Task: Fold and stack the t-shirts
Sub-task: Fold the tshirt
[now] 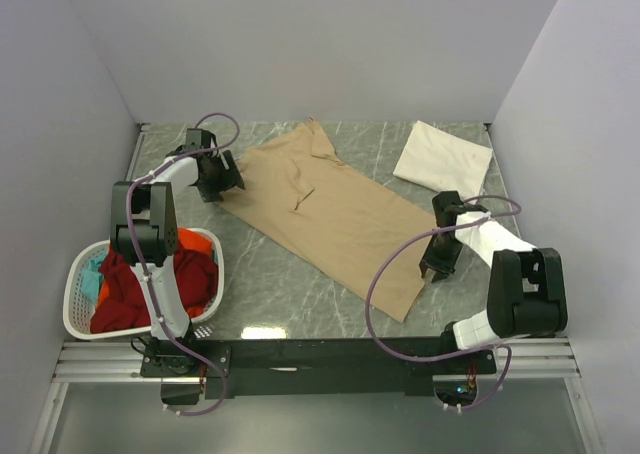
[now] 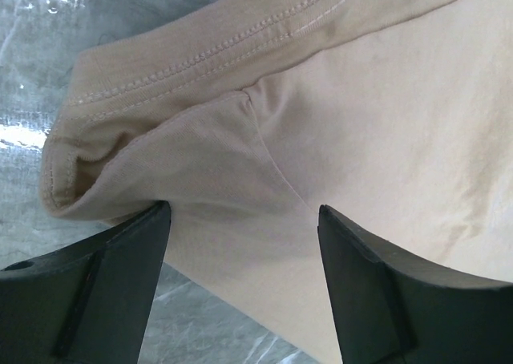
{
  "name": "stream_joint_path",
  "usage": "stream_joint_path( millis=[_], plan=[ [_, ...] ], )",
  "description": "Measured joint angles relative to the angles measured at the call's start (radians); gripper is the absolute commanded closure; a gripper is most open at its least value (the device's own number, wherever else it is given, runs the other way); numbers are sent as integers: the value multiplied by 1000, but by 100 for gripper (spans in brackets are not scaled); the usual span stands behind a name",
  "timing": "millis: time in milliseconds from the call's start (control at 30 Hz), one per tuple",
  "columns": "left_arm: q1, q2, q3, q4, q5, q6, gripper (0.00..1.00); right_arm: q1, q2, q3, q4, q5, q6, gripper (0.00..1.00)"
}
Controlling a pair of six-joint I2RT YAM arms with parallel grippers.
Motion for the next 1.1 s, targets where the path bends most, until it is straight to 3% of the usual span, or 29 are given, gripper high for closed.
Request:
stream_joint_path(
  millis=[233, 500, 733, 1100],
  plan=[
    [0, -12, 0, -6, 10, 9, 19, 0, -81, 82, -39, 38, -5, 57],
    [-27, -80, 12, -3, 35, 3, 19, 47, -230, 41, 8, -141, 40, 58],
    [-37, -85, -27, 45, 97, -27, 19, 115, -175, -107, 98, -257, 100, 60],
    [-29, -74, -140, 105, 100, -40, 19, 116, -63, -125, 137, -259, 136, 65]
  ],
)
